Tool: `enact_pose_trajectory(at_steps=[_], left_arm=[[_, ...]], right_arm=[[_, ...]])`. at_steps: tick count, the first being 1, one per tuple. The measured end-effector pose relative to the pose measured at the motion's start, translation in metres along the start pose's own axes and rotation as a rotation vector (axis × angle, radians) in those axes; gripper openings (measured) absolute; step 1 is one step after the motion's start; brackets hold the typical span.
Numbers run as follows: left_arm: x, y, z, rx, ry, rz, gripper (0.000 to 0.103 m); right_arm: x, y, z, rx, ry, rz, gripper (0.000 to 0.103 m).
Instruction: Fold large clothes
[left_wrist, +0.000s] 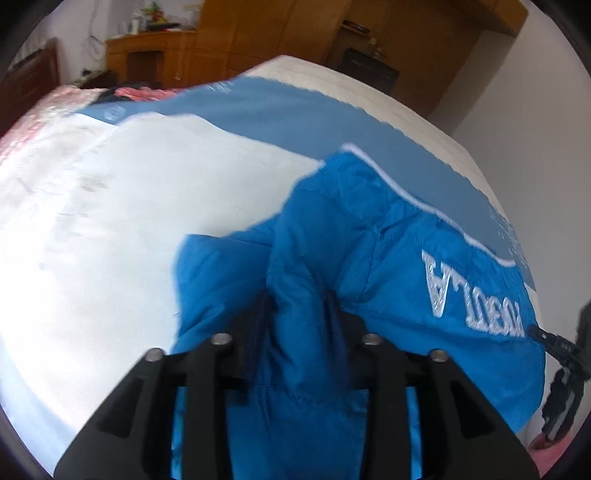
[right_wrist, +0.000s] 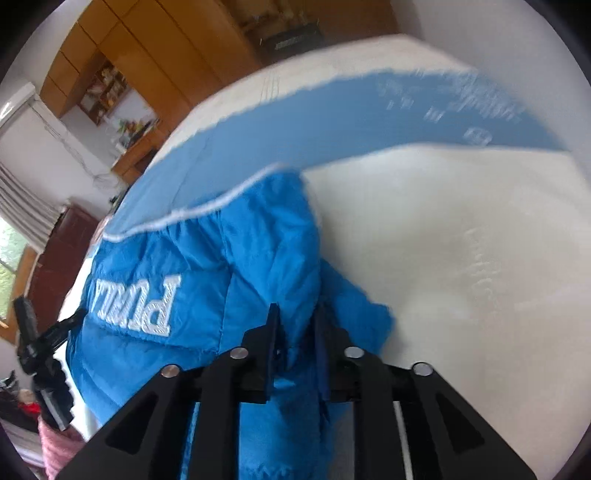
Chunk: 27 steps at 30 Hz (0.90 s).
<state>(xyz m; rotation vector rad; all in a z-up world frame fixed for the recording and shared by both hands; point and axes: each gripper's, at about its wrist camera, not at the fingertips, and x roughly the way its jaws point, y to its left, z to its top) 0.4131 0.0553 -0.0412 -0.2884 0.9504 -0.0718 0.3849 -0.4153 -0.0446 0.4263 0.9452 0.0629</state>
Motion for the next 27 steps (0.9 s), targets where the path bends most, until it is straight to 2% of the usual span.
enact_pose_trajectory(at_steps=[1, 3, 5, 7, 10, 12, 14, 17, 19, 23, 27], left_arm=[[-0.016, -0.002, -0.001, 0.0, -0.043, 0.001, 0.045], [-0.04, -0.01, -0.004, 0.018, -0.108, 0.011, 0.046], [-0.056, -0.026, -0.01, 0.055, -0.155, -0.005, 0.045], [-0.062, -0.055, -0.02, 0.106, -0.166, -0.042, 0.045], [-0.056, -0.095, -0.036, 0.179, -0.153, -0.08, 0.045], [-0.043, -0.121, -0.046, 0.245, -0.145, -0.063, 0.045], [-0.027, -0.129, -0.054, 0.26, -0.122, -0.051, 0.044], [0.0, -0.123, -0.06, 0.251, -0.074, -0.028, 0.04], [0.014, -0.116, -0.067, 0.27, -0.051, -0.042, 0.04], [0.028, -0.115, -0.081, 0.299, -0.056, -0.026, 0.041], [0.032, -0.117, -0.083, 0.298, -0.061, -0.001, 0.041]], right_arm=[[-0.01, 0.0, -0.001, -0.007, -0.033, -0.018, 0.021], [-0.032, 0.007, -0.005, -0.02, -0.101, -0.038, 0.021], [-0.047, 0.022, -0.014, -0.049, -0.132, -0.001, 0.021], [-0.051, 0.05, -0.028, -0.106, -0.149, 0.02, 0.021], [-0.042, 0.089, -0.048, -0.177, -0.163, 0.019, 0.02], [-0.031, 0.108, -0.058, -0.204, -0.168, 0.014, 0.019], [-0.019, 0.116, -0.064, -0.207, -0.184, -0.011, 0.018], [0.0, 0.111, -0.069, -0.19, -0.159, -0.036, 0.018], [0.011, 0.106, -0.075, -0.191, -0.13, -0.042, 0.014], [0.028, 0.104, -0.089, -0.221, -0.112, -0.06, 0.014], [0.028, 0.101, -0.087, -0.206, -0.095, -0.048, 0.012]])
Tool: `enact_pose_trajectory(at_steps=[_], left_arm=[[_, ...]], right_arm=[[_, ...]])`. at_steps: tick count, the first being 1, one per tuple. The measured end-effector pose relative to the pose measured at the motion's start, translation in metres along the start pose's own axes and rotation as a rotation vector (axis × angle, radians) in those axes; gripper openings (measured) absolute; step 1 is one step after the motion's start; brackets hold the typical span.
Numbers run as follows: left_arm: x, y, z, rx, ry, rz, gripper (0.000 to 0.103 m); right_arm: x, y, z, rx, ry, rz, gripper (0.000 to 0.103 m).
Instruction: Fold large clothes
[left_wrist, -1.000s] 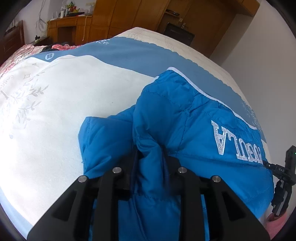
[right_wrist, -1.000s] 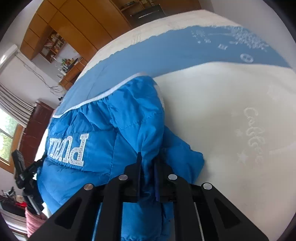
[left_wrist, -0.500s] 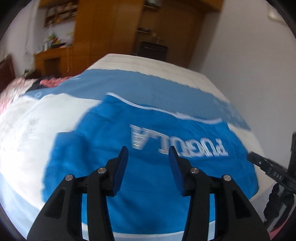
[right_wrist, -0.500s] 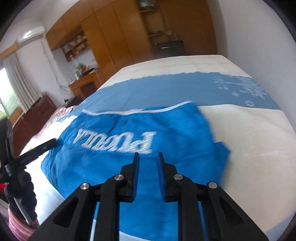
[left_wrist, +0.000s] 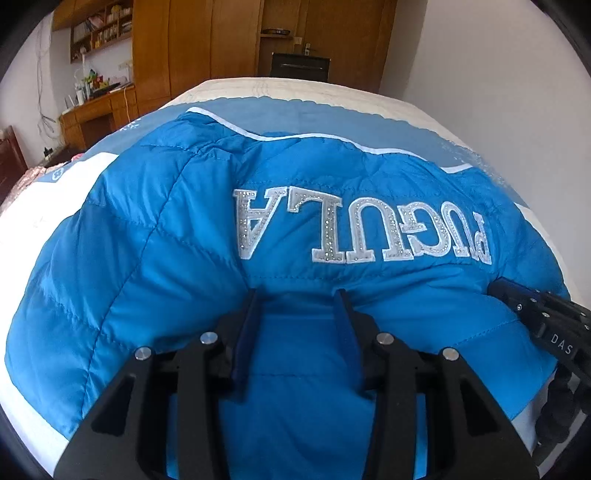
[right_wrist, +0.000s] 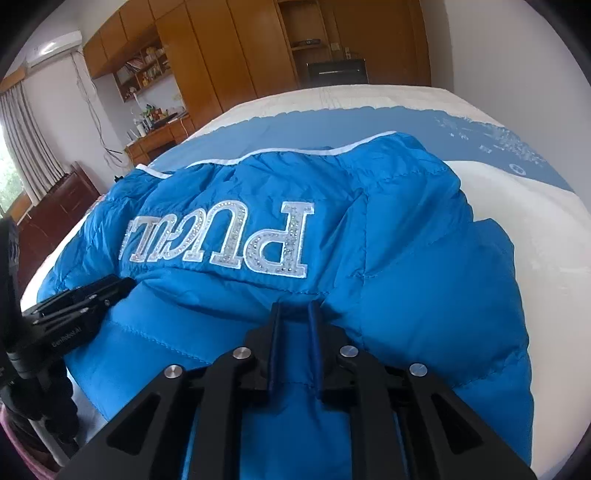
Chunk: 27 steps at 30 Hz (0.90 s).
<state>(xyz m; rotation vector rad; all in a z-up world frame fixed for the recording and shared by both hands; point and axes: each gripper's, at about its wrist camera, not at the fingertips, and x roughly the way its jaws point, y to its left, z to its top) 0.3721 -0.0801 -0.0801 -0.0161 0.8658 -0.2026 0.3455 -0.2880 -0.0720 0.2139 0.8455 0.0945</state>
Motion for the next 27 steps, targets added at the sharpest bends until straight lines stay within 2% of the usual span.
enact_pose_trajectory(at_steps=[3, 5, 8, 10, 15, 18, 21, 23, 24, 25, 26, 27], left_arm=[[-0.014, 0.004, 0.002, -0.04, 0.015, -0.013, 0.04], [-0.032, 0.004, 0.001, -0.052, -0.019, -0.049, 0.04], [-0.05, -0.005, -0.008, -0.014, -0.05, -0.068, 0.04], [-0.043, -0.011, -0.016, 0.017, -0.024, -0.05, 0.041], [-0.024, -0.012, -0.027, 0.061, -0.007, -0.023, 0.042], [-0.02, -0.01, -0.026, 0.048, 0.008, -0.03, 0.042], [-0.024, -0.003, -0.021, -0.001, 0.033, -0.058, 0.041], [-0.037, 0.002, -0.018, -0.032, 0.043, -0.072, 0.04], [-0.048, 0.007, -0.016, -0.044, 0.028, -0.074, 0.041], [-0.058, 0.013, -0.014, -0.054, 0.008, -0.06, 0.048], [-0.07, 0.026, -0.011, -0.073, -0.015, -0.028, 0.055], [-0.079, 0.038, -0.008, -0.092, -0.034, -0.01, 0.058]], right_arm=[[-0.013, -0.001, 0.003, 0.012, 0.002, 0.012, 0.013], [-0.033, -0.005, 0.003, 0.024, -0.034, 0.044, 0.015], [-0.046, -0.002, -0.006, 0.009, -0.034, 0.051, 0.015], [-0.038, 0.0, -0.017, -0.008, -0.008, 0.027, 0.015], [-0.026, 0.012, -0.032, -0.095, -0.035, -0.058, 0.012], [-0.024, 0.017, -0.035, -0.122, -0.041, -0.087, 0.012], [-0.028, 0.012, -0.027, -0.094, -0.009, -0.05, 0.012], [-0.043, 0.001, -0.021, -0.059, 0.01, 0.015, 0.013], [-0.052, -0.005, -0.019, -0.048, 0.001, 0.039, 0.019], [-0.064, -0.013, -0.016, -0.037, -0.018, 0.044, 0.025], [-0.074, -0.022, -0.012, -0.019, -0.031, 0.033, 0.038], [-0.082, -0.033, -0.008, 0.006, -0.04, 0.028, 0.046]])
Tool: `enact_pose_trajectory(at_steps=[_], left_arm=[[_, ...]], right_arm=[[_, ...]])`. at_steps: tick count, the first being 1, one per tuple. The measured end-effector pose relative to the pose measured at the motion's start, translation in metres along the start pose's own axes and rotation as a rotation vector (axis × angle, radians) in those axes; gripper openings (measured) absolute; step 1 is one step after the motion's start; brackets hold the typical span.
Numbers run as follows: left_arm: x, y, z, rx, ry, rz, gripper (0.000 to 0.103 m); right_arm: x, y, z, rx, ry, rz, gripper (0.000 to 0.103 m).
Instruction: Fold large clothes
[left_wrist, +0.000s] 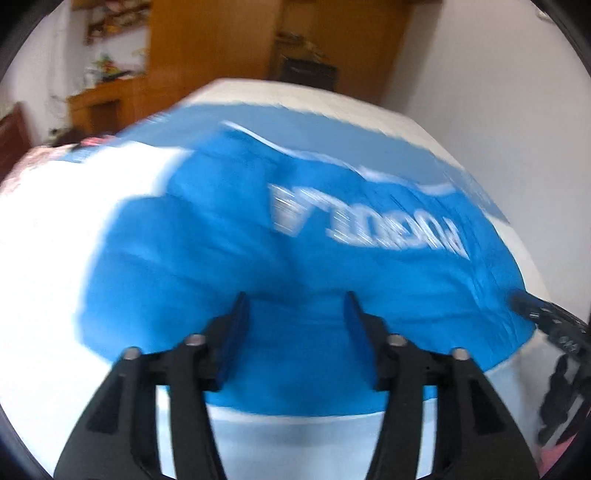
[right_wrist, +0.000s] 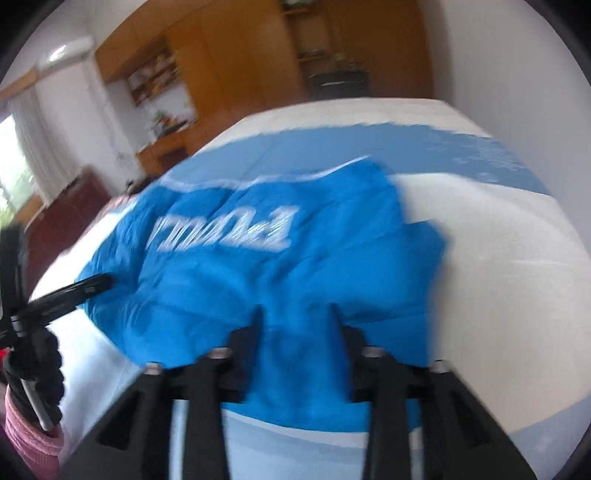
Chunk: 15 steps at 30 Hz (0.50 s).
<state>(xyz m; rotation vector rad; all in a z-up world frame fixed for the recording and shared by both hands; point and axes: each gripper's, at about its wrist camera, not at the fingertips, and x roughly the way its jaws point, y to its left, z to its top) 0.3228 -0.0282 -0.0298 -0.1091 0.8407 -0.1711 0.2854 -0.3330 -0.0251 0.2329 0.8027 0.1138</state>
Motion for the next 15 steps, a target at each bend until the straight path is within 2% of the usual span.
enact_pose_trajectory(at_steps=[1, 2, 4, 5, 7, 12, 15], left_arm=[[-0.007, 0.013, 0.005, -0.018, -0.019, 0.018, 0.063], [-0.015, 0.031, 0.01, -0.041, -0.039, 0.066, 0.069], [-0.02, 0.062, 0.018, -0.073, -0.052, 0.132, 0.075], [-0.021, 0.073, 0.02, -0.089, -0.044, 0.135, 0.076], [-0.016, 0.095, 0.024, -0.127, -0.011, 0.108, 0.076], [0.008, 0.124, 0.022, -0.194, 0.053, -0.088, 0.079], [0.023, 0.137, 0.021, -0.227, 0.087, -0.121, 0.083]], right_arm=[[-0.007, -0.015, 0.006, 0.035, 0.001, 0.013, 0.047], [-0.01, -0.028, 0.012, 0.064, 0.012, 0.032, 0.051], [-0.01, -0.054, 0.022, 0.133, 0.057, 0.07, 0.064], [-0.007, -0.065, 0.026, 0.163, 0.078, 0.09, 0.068], [0.003, -0.085, 0.033, 0.218, 0.119, 0.132, 0.069], [0.039, -0.109, 0.035, 0.291, 0.237, 0.247, 0.075], [0.058, -0.114, 0.031, 0.31, 0.278, 0.245, 0.076]])
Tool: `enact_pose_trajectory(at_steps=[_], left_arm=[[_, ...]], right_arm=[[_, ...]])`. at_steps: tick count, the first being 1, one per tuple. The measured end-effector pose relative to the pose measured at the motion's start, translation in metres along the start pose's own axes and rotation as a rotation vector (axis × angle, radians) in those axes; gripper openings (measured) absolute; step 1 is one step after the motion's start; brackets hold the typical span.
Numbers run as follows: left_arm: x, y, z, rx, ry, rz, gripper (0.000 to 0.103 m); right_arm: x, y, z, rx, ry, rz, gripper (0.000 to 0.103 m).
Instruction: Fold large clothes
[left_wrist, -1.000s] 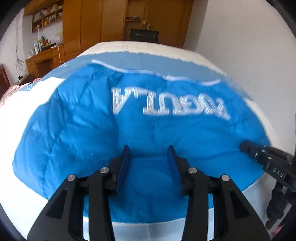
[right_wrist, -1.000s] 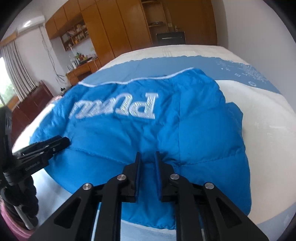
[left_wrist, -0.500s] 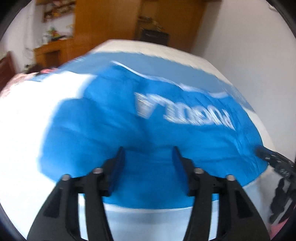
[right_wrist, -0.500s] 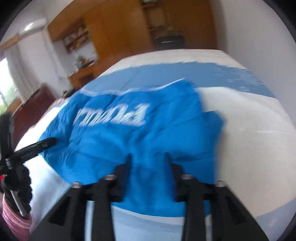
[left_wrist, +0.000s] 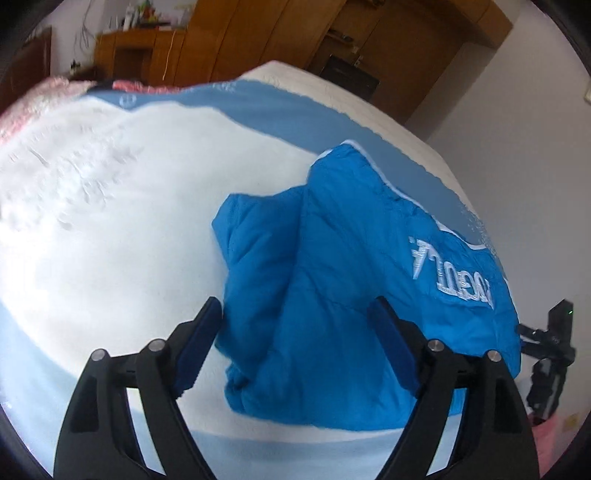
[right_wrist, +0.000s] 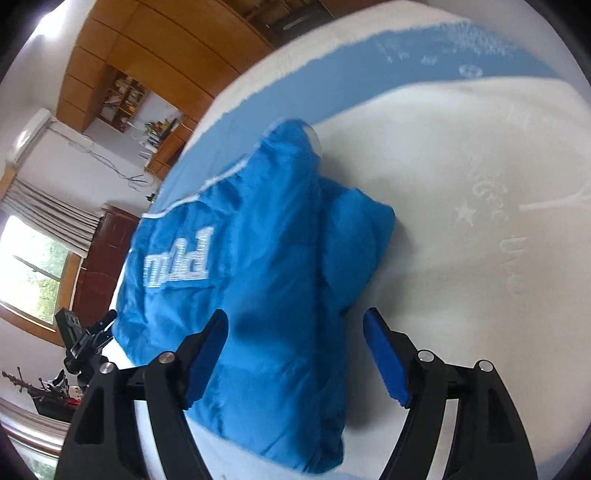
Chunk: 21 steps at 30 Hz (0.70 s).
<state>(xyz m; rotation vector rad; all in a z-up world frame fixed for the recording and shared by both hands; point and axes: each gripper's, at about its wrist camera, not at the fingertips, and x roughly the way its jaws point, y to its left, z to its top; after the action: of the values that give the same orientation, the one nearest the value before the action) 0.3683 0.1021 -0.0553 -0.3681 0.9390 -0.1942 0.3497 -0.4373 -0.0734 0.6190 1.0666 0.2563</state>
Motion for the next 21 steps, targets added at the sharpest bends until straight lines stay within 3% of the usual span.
enact_pose_trajectory(at_steps=[7, 10, 12, 14, 15, 17, 21], left_arm=[[0.037, 0.011, 0.009, -0.069, 0.09, -0.153, 0.088], [0.05, -0.002, 0.011, -0.056, 0.098, -0.141, 0.087], [0.049, -0.008, 0.011, -0.048, 0.088, -0.135, 0.073], [0.043, -0.011, 0.011, -0.05, 0.072, -0.129, 0.05], [0.039, -0.011, 0.011, -0.052, 0.065, -0.13, 0.045], [0.026, -0.014, 0.01, -0.052, 0.042, -0.145, 0.03], [-0.007, -0.03, 0.003, -0.017, -0.004, -0.169, 0.022]], right_arm=[[0.023, -0.016, 0.013, 0.039, 0.023, 0.109, 0.081], [0.031, -0.014, 0.019, 0.029, 0.021, 0.129, 0.078], [0.037, -0.012, 0.021, 0.026, 0.034, 0.132, 0.054], [0.037, -0.013, 0.02, 0.047, 0.037, 0.166, 0.038], [0.035, -0.013, 0.019, 0.055, 0.034, 0.18, 0.03], [0.021, -0.003, 0.014, 0.019, 0.012, 0.172, 0.021], [-0.021, 0.027, -0.001, -0.078, -0.03, 0.174, 0.016]])
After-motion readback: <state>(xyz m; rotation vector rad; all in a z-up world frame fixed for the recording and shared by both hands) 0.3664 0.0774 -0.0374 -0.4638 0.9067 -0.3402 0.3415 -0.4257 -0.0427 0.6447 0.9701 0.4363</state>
